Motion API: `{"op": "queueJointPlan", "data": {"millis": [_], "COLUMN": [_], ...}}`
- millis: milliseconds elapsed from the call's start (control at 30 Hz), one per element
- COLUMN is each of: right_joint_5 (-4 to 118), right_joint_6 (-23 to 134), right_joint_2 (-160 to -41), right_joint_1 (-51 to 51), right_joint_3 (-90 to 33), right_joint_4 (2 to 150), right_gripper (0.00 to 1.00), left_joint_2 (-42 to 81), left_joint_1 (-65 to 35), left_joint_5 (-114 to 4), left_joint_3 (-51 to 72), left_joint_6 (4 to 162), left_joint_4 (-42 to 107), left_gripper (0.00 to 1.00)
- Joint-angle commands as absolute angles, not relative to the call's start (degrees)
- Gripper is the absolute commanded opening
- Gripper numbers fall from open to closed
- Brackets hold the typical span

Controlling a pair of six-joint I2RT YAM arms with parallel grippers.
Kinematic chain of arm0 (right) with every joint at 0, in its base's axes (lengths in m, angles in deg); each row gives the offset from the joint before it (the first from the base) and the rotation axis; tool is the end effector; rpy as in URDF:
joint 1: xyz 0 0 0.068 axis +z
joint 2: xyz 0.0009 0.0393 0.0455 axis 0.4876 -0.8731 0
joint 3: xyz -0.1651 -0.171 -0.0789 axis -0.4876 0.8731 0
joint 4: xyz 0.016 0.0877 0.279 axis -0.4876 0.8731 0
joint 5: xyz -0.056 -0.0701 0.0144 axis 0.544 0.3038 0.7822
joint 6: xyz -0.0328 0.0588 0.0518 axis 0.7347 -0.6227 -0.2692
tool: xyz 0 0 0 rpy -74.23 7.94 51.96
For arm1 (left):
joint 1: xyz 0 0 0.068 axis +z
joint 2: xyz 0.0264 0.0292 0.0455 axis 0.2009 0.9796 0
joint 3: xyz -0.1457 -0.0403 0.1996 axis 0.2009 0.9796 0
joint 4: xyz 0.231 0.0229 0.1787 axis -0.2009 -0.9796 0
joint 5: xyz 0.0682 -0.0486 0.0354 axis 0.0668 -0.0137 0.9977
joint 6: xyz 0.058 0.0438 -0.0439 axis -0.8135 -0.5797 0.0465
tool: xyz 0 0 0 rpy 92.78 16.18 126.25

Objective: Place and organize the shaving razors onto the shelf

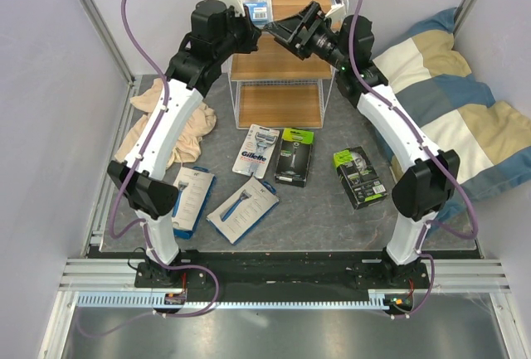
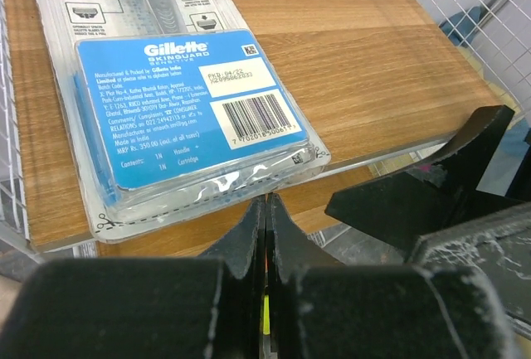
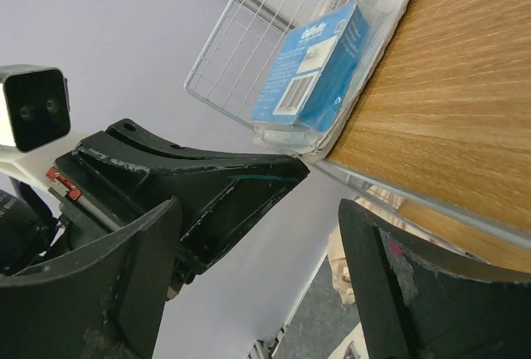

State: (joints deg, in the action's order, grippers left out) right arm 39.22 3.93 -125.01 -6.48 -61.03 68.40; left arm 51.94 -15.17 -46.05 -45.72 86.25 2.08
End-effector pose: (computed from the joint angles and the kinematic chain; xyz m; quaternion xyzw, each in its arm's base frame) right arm 0.4501 0.2227 0.4388 0.0375 0.6536 0.5912 0.4711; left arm 0.4301 -0.2154 0.4754 0.0699 0.7517 -0.2296 0.6142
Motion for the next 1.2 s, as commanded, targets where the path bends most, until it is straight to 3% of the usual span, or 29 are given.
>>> {"op": "queueJointPlan", "data": {"millis": [0, 167, 800, 1167], "right_joint_5": [38.6, 38.4, 38.0, 37.7], "right_joint_6": [4.8, 5.7, 11.9, 13.9], "right_joint_2": [-119.7, -116.3, -101.4, -94.9], "right_joint_1": [-6.7, -6.6, -6.6, -6.6], "right_joint_3": [-59.0, -55.6, -35.7, -21.3], "right_joint_4": [67.7, 67.8, 72.4, 74.3], "right_gripper": [0.85, 0.86, 0.94, 0.95], "left_joint_2": [51.9, 48.9, 28.5, 24.6], "left_joint_1": [-15.2, -15.2, -15.2, -15.2], "left_joint_5": [-46.7, -50.0, -55.4, -58.3], "left_joint_3": [-47.0, -42.8, -9.2, 6.0], "left_joint_6": [86.3, 86.8, 86.5, 89.0], "left_joint_4": [4.4, 4.3, 7.8, 9.3], "left_gripper": [0.02, 0.08, 0.6, 0.71]}}
